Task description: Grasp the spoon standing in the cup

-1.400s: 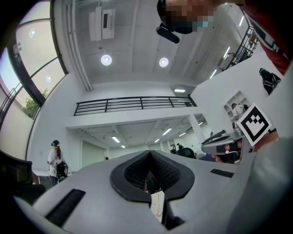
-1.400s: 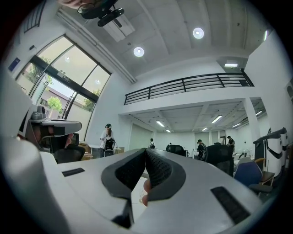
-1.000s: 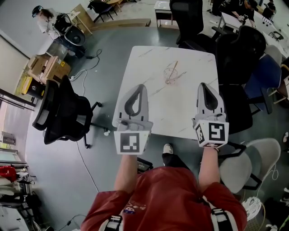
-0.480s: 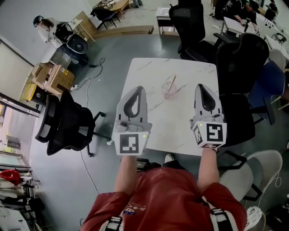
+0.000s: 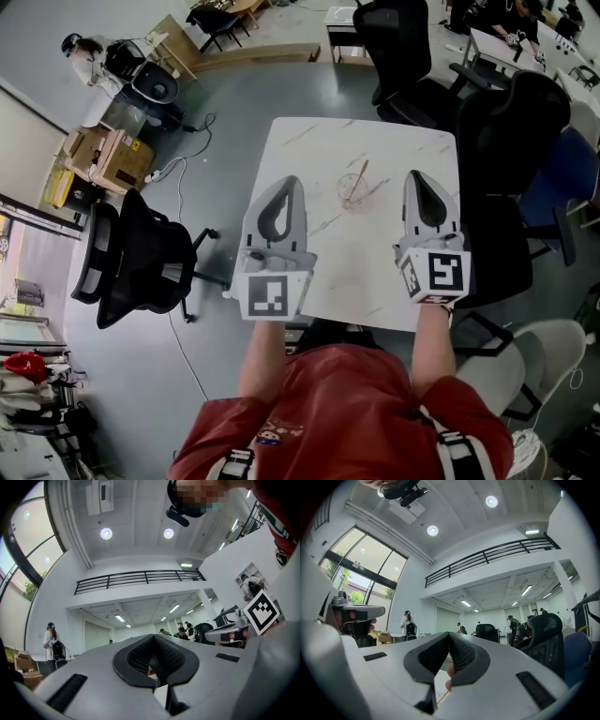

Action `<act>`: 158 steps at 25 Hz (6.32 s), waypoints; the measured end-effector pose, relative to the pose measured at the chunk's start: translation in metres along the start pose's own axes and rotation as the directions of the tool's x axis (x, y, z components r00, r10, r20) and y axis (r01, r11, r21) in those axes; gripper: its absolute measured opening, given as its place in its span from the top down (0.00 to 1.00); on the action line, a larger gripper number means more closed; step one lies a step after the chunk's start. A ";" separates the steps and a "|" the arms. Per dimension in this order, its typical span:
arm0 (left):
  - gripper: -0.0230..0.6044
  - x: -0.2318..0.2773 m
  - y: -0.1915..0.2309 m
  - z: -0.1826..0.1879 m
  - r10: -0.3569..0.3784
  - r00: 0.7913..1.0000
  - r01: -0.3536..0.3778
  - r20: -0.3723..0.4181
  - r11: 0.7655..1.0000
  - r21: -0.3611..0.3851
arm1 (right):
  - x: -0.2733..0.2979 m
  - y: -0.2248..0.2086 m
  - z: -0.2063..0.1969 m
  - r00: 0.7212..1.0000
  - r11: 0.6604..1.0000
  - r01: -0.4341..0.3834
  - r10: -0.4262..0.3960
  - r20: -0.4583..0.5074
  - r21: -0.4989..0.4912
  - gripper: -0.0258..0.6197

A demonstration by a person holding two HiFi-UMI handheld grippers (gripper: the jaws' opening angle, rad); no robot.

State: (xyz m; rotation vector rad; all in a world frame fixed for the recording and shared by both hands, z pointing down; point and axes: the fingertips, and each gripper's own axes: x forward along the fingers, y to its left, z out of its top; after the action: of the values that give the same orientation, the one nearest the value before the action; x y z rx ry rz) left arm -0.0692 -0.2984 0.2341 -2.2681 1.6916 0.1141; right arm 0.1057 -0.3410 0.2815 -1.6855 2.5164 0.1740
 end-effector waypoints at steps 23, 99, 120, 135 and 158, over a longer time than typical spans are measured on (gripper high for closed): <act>0.95 0.064 0.054 -0.115 -0.068 0.991 0.058 -0.113 0.994 -0.094 | 0.095 0.023 -0.103 0.982 0.999 0.025 -0.020 -0.189 0.026 0.94; 0.95 0.102 0.060 -0.241 -0.163 0.950 0.105 -0.268 0.970 -0.219 | 0.148 0.025 -0.284 0.861 0.988 -0.029 0.101 -0.499 0.150 0.92; 0.95 0.061 0.057 -0.182 -0.090 0.972 0.054 -0.215 0.984 -0.168 | 0.129 0.036 -0.210 0.925 0.992 -0.057 0.095 -0.367 0.115 0.94; 0.95 0.032 0.029 -0.107 -0.061 0.993 0.049 -0.101 0.991 -0.122 | 0.093 0.029 -0.097 0.984 0.994 -0.081 0.093 -0.155 0.079 0.94; 0.95 -0.025 -0.002 -0.030 0.002 1.000 -0.001 0.015 0.998 -0.070 | 0.009 0.045 -0.004 0.992 0.991 -0.124 0.124 0.015 -0.047 0.94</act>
State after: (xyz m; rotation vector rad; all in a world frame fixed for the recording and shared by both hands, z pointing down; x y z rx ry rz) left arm -0.0781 -0.2840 0.2692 -2.3098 1.7077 0.1925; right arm 0.0602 -0.3327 0.2852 -1.5361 2.6244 0.2587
